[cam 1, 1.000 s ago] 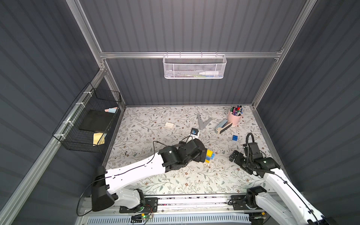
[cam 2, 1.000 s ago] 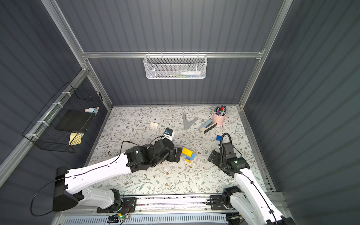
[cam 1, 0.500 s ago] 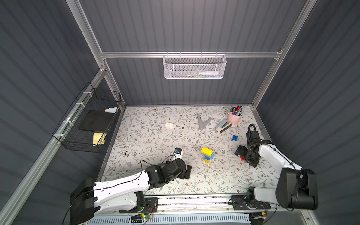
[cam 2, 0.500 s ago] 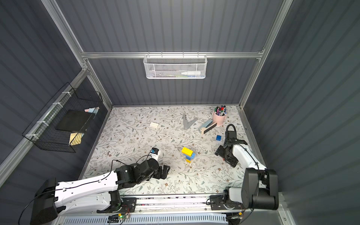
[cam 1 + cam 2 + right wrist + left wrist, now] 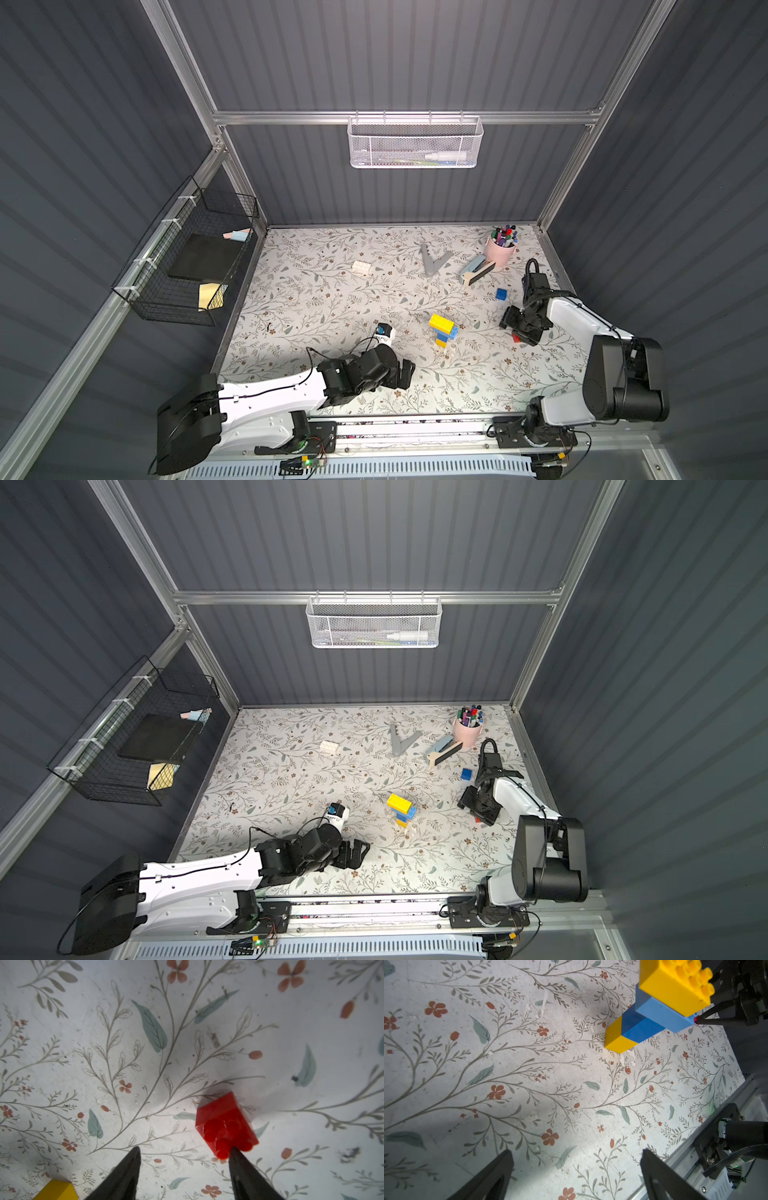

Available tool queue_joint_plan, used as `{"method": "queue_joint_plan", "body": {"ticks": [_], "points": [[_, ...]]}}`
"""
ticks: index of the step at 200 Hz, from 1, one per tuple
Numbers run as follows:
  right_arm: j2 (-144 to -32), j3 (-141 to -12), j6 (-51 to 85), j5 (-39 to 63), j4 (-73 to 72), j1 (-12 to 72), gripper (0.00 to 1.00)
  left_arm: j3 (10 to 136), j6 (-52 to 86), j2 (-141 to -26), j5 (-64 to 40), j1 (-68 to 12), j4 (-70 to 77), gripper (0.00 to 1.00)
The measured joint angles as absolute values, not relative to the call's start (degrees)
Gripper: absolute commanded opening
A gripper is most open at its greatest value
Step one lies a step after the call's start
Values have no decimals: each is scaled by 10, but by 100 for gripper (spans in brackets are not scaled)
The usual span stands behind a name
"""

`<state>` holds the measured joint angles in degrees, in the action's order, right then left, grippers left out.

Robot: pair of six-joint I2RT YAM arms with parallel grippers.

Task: Assemble a spoon with lego
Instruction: Pick up the lego brick from the center of the board.

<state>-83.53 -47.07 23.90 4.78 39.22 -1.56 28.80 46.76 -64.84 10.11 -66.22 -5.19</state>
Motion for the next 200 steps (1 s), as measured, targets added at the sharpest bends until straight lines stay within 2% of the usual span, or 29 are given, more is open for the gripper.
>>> {"method": "queue_joint_plan", "body": {"ticks": [97, 142, 164, 200], "points": [[-802, -478, 239, -3, 420, -16, 78, 287, 468, -662, 89, -662, -26, 99], [-898, -527, 225, -2, 418, -23, 73, 282, 467, -671, 88, -662, -3, 99], [-905, -531, 220, 14, 409, -24, 67, 277, 467, -670, 88, -662, 1, 99], [-895, -514, 215, 48, 403, -22, 64, 272, 467, -663, 88, -662, 2, 99]]}}
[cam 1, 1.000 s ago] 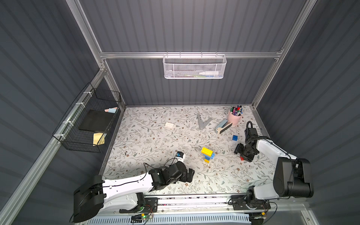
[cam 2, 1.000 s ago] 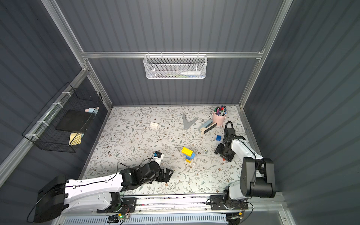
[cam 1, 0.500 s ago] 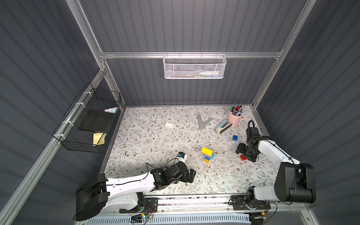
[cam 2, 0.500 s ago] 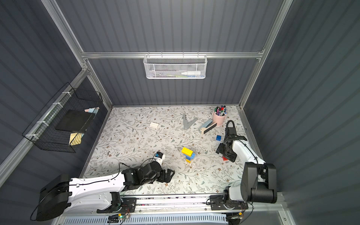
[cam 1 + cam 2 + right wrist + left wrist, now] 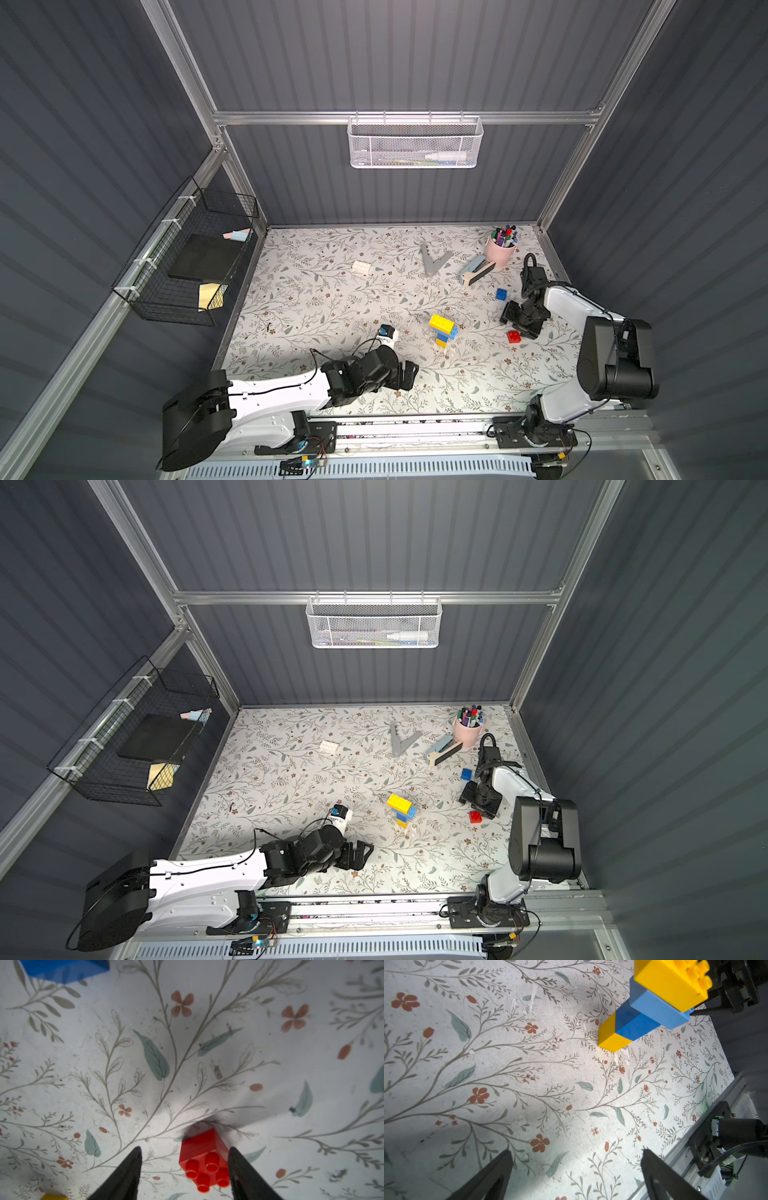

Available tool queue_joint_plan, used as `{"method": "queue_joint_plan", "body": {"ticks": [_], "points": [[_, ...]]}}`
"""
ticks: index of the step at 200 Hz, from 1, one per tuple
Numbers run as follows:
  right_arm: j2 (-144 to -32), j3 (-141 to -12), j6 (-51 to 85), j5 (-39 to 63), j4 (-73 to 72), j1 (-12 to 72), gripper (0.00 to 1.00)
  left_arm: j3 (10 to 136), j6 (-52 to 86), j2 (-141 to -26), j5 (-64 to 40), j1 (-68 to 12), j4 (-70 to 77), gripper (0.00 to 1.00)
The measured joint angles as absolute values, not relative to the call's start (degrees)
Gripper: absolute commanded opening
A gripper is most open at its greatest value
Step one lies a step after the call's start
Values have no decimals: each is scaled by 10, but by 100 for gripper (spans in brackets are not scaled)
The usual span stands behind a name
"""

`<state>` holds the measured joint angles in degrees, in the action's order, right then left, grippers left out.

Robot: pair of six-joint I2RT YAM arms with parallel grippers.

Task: Assemble a spoon with lego
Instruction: Pick up the lego brick from the center of the board.

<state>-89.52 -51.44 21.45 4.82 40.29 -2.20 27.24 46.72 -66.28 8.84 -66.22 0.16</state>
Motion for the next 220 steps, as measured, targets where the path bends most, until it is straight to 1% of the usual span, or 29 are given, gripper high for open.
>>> {"method": "queue_joint_plan", "body": {"ticks": [58, 66, 77, 98, 131, 146, 163, 220], "points": [[-882, -486, 222, 62, 413, 11, 63, 272, 465, -663, 88, -662, 4, 99], [-882, -486, 225, 60, 415, 17, 62, 272, 465, -663, 88, -662, 4, 99], [-882, -486, 229, 55, 417, 24, 57, 272, 465, -663, 88, -662, 4, 99], [-888, -487, 234, 44, 421, 26, 53, 272, 465, -663, 88, -662, 4, 99], [-889, -487, 241, 31, 423, 27, 52, 272, 465, -663, 88, -662, 4, 99], [-889, -487, 241, 27, 423, 27, 47, 272, 465, -667, 88, -662, 5, 99], [-889, -487, 243, 24, 422, 27, 45, 272, 465, -674, 87, -662, 6, 99], [-888, -495, 242, 20, 435, 41, 27, 274, 456, -689, 78, -662, 13, 99]]}}
